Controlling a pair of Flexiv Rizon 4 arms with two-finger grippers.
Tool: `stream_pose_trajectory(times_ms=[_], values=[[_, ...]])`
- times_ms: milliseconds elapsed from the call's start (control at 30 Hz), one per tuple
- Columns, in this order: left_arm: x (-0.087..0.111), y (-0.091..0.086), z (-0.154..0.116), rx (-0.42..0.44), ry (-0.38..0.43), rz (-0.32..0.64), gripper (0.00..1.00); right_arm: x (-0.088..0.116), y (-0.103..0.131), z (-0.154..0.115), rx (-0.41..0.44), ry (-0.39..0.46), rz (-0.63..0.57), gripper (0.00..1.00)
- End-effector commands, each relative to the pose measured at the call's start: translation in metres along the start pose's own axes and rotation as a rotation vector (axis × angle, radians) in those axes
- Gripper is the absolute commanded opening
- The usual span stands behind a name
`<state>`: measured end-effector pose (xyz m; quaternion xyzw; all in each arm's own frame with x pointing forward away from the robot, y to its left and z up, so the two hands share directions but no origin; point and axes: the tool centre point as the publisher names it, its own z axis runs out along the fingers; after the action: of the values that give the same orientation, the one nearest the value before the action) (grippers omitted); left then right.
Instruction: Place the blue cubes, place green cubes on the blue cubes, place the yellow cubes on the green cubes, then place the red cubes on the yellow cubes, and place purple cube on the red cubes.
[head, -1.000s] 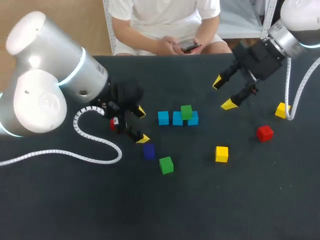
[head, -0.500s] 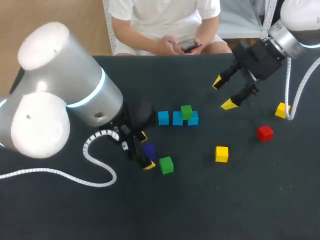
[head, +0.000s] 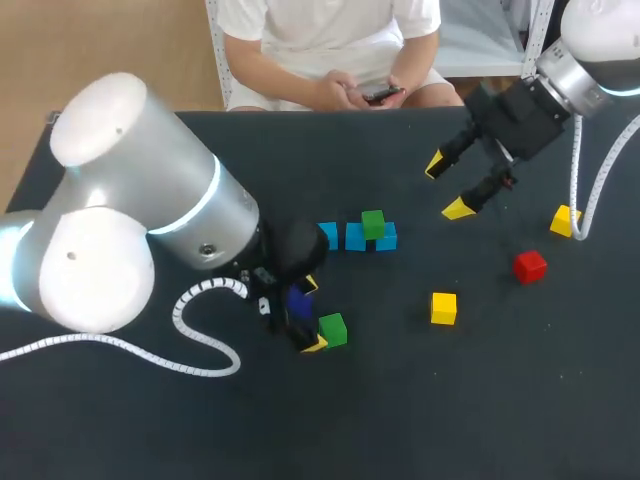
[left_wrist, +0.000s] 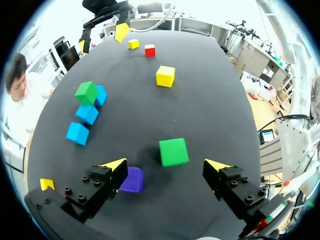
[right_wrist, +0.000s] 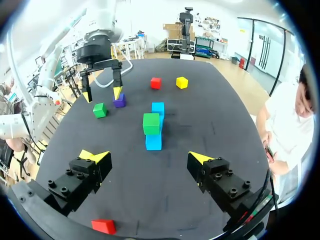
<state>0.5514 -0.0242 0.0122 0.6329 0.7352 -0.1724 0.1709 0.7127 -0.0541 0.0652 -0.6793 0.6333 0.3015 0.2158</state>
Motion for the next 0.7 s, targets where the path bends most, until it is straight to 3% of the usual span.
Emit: stream_pose_trajectory(times_ms=[33, 100, 333, 700], values=[[-0.002, 0.018, 0.021, 0.050, -0.008, 0.008, 1.00, 0.000, 0.001, 0.000, 0.002, -0.001, 0.000, 1.00], [-0.002, 0.021, 0.025, 0.059, -0.009, 0.008, 1.00, 0.000, 0.001, 0.000, 0.002, -0.001, 0.000, 1.00], [0.002, 0.021, 0.032, 0.057, 0.103, -0.068, 1.00, 0.000, 0.001, 0.000, 0.002, -0.001, 0.000, 1.00], [-0.006, 0.010, 0.009, -0.029, 0.073, -0.067, 1.00, 0.000, 0.001, 0.000, 0.002, -0.001, 0.000, 1.00]])
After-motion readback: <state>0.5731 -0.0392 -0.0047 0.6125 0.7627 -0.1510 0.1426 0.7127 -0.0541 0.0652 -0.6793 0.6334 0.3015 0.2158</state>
